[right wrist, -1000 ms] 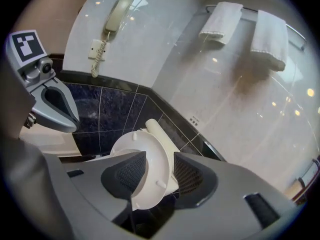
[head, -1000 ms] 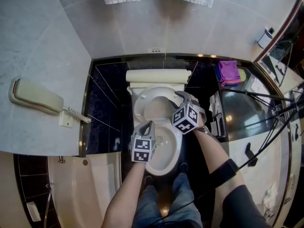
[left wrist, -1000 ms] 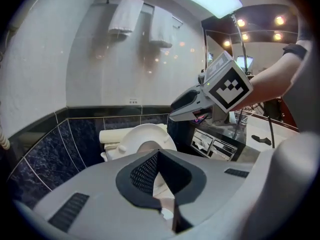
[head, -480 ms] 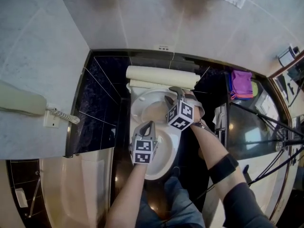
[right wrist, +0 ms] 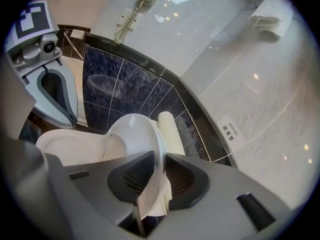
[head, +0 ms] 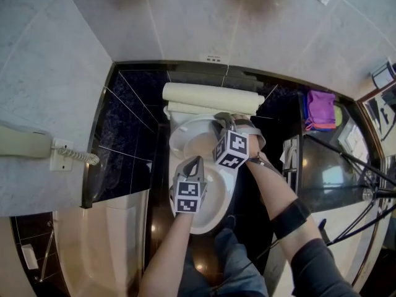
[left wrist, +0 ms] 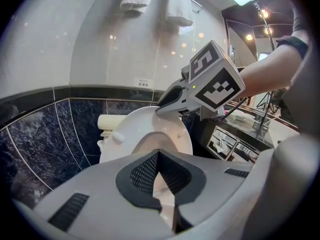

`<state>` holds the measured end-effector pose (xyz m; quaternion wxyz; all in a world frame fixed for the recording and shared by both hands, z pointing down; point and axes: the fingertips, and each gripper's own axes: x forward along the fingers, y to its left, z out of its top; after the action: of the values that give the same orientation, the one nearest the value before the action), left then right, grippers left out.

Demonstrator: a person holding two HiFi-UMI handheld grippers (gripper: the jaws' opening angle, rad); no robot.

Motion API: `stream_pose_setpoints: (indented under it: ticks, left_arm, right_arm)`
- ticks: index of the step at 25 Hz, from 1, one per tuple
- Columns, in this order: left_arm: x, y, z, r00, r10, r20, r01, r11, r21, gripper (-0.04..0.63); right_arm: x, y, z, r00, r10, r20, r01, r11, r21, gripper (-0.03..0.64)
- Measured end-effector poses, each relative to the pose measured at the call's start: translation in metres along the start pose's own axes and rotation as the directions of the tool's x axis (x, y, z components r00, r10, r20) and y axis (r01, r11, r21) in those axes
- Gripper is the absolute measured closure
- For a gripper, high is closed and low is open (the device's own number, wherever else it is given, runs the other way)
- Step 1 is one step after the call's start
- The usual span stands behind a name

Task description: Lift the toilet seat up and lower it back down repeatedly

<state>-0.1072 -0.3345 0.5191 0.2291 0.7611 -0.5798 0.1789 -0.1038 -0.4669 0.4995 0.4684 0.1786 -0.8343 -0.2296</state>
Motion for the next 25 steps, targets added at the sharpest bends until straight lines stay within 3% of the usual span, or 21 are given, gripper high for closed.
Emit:
stream_pose_setpoints:
  ticks: [13,25]
  left_arm:
    - [-0.028,-0.012,-0.019,0.998,-0.058,-0.023,0.058,0.998,0.019,0.607]
    - [-0.082,-0.022,-0.054,0.984,-0.172,-0.045,0.174,0.984,0.047,0.607]
  right_arm:
    - [-0.032,0.026,0.009,0.999,-0.039,-0.034,0.040,0.999,0.014,0.526]
    - [-0.097,0.115,0.024,0.984,-0.113,-0.135,0.118,0.993,0.028,0.528]
